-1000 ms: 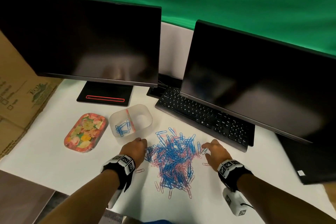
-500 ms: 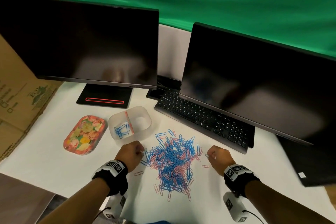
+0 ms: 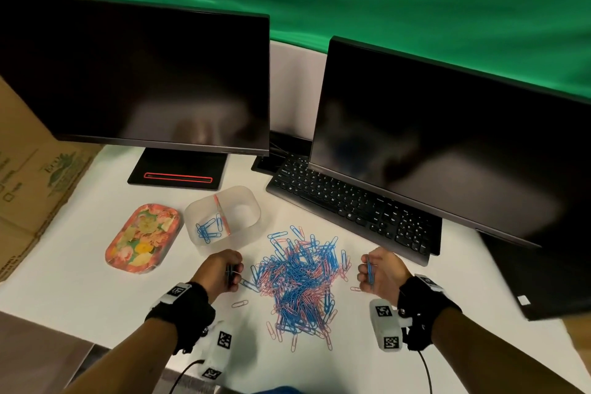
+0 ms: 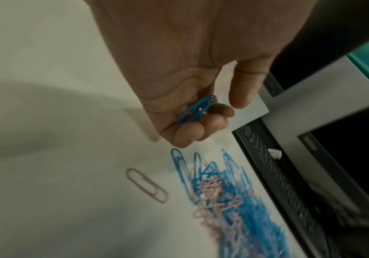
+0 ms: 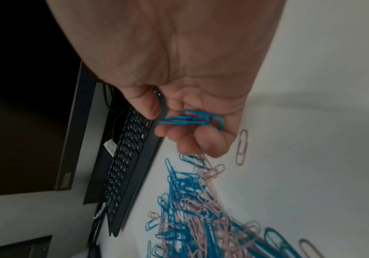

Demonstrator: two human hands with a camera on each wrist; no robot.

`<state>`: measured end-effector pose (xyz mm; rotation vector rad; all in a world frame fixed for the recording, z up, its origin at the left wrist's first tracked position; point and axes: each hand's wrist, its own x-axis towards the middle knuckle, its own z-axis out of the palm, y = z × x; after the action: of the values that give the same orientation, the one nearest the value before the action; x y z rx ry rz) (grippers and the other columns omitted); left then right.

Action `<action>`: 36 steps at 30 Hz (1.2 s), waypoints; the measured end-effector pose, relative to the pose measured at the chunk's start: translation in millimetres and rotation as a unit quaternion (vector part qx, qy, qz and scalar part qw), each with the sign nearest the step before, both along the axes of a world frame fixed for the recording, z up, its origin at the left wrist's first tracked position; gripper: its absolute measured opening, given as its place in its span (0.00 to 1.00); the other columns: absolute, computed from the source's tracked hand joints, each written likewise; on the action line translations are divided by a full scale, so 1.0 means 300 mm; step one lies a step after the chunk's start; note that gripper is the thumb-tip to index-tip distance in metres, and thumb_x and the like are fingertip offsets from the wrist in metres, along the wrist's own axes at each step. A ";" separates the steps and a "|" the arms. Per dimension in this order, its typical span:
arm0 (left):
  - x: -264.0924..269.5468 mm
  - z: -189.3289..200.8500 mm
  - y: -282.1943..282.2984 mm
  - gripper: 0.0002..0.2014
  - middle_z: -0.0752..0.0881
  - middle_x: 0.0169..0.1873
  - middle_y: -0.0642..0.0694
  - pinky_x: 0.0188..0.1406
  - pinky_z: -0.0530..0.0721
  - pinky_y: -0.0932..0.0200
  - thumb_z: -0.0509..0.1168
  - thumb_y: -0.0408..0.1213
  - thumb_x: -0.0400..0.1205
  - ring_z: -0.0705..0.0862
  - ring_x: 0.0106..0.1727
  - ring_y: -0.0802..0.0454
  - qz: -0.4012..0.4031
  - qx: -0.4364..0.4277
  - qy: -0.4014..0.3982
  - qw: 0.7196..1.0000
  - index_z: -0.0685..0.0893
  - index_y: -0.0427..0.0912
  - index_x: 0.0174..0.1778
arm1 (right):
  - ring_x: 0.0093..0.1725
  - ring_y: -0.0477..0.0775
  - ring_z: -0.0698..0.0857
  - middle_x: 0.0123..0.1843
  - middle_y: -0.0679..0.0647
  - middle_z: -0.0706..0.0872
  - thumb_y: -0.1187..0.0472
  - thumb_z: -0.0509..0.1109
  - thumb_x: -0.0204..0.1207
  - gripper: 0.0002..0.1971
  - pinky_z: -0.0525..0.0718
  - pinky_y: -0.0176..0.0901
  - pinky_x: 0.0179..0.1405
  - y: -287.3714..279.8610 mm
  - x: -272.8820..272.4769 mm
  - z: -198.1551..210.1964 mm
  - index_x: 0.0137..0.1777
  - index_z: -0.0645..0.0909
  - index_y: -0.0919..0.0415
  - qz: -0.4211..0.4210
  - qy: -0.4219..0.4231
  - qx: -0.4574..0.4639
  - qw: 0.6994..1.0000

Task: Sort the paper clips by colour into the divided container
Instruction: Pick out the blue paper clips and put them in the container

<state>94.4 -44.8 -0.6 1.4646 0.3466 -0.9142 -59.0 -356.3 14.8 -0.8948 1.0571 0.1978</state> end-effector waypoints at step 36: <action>-0.070 0.054 0.021 0.10 0.85 0.34 0.57 0.45 0.82 0.61 0.69 0.36 0.74 0.83 0.40 0.59 -0.288 0.246 -0.397 0.836 0.79 0.57 0.31 | 0.61 0.57 0.84 0.64 0.58 0.83 0.69 0.64 0.78 0.16 0.84 0.42 0.54 0.101 0.204 0.027 0.64 0.80 0.60 0.452 0.186 -0.552 0.675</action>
<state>73.5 -38.5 15.5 2.3539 -0.5572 -0.5946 2.4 -325.9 22.7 -2.5854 0.9580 0.6158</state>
